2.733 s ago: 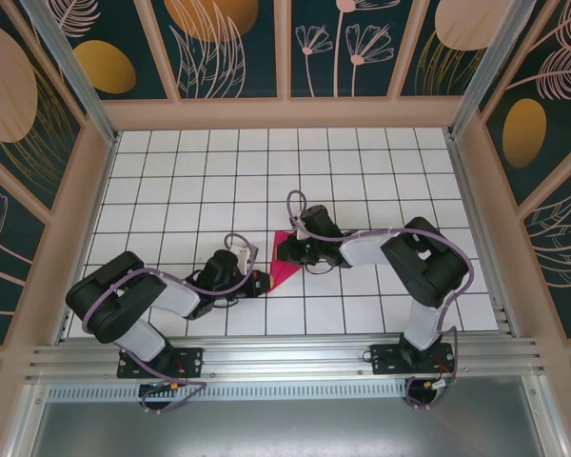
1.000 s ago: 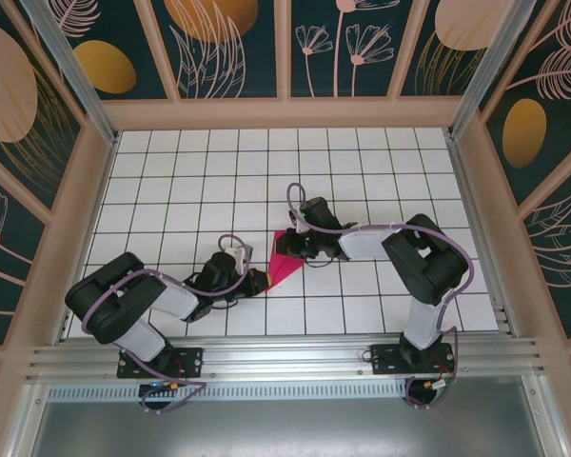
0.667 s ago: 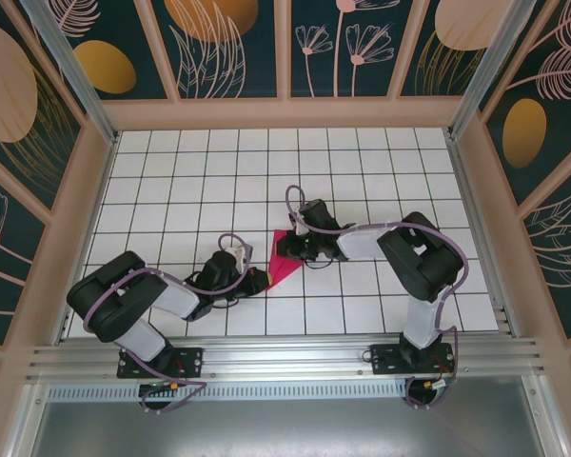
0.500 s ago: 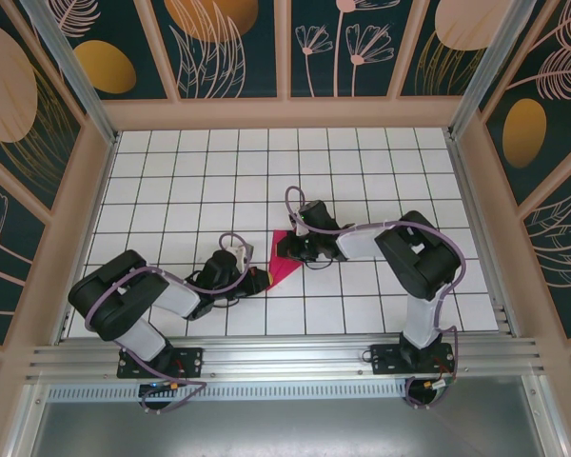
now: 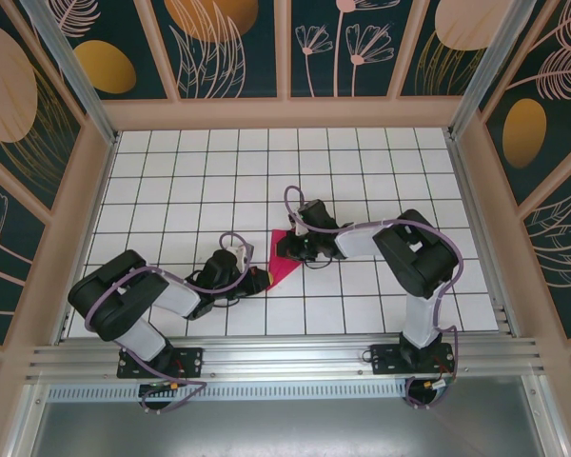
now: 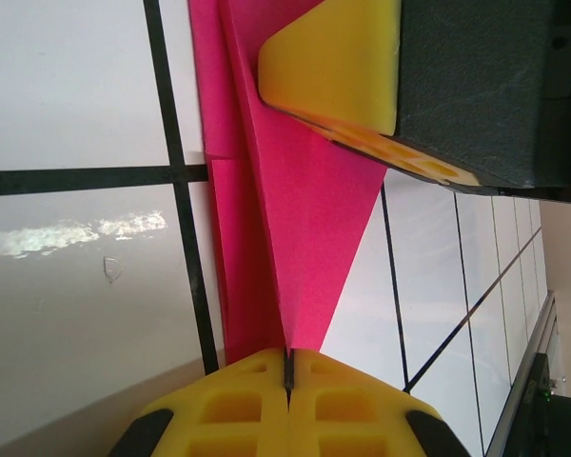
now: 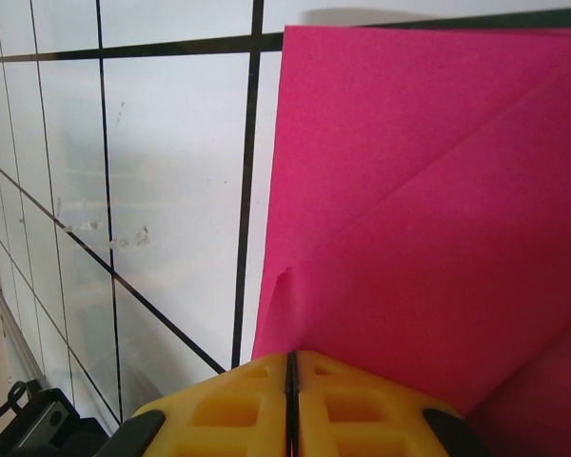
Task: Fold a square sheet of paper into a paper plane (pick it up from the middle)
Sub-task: Fourth fold the wing at the center of the table.
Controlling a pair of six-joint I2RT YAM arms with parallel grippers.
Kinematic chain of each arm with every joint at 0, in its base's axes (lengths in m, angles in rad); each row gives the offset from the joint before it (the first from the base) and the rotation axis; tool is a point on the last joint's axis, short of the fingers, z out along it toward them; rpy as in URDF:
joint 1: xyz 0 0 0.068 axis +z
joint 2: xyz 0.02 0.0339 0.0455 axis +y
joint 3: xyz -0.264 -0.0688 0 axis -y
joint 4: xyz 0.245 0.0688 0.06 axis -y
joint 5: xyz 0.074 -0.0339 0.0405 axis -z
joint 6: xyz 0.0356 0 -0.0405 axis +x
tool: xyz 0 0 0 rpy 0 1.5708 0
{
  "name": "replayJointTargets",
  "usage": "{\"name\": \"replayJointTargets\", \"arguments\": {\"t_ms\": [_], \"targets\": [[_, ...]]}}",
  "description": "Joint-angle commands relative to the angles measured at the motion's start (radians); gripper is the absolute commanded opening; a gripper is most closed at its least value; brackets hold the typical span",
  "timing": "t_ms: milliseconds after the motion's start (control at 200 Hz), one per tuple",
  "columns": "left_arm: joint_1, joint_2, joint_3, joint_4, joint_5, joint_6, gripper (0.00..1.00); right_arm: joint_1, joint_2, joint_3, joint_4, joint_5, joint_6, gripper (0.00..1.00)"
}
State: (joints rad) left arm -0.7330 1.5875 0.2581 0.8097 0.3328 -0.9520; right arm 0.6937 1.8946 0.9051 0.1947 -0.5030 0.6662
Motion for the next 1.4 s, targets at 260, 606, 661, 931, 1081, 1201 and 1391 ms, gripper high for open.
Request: {"name": "replayJointTargets", "arguments": {"t_ms": [260, 606, 661, 931, 1081, 1201, 1391], "targets": [[0.000, -0.192, 0.051, -0.288, -0.092, 0.077, 0.24, -0.001, 0.060, 0.029, -0.115, 0.057, -0.048, 0.12], [0.000, -0.265, 0.163, -0.380, -0.021, 0.160, 0.10, 0.001, 0.064, 0.030, -0.110, 0.055, -0.047, 0.12], [0.000, -0.224, 0.183, -0.376, -0.002, 0.159, 0.07, 0.003, 0.066, 0.031, -0.108, 0.054, -0.046, 0.12], [0.000, -0.076, 0.148, -0.198, 0.045, 0.064, 0.02, 0.005, 0.069, 0.030, -0.110, 0.058, -0.045, 0.12], [0.000, -0.063, 0.134, -0.187, 0.041, 0.055, 0.02, 0.007, 0.072, 0.027, -0.108, 0.059, -0.043, 0.12], [0.002, -0.062, 0.105, -0.154, 0.044, 0.037, 0.02, 0.009, 0.077, 0.029, -0.111, 0.061, -0.045, 0.12], [0.002, -0.054, 0.065, -0.111, 0.057, 0.009, 0.02, 0.012, 0.086, 0.033, -0.111, 0.063, -0.045, 0.12]]}}
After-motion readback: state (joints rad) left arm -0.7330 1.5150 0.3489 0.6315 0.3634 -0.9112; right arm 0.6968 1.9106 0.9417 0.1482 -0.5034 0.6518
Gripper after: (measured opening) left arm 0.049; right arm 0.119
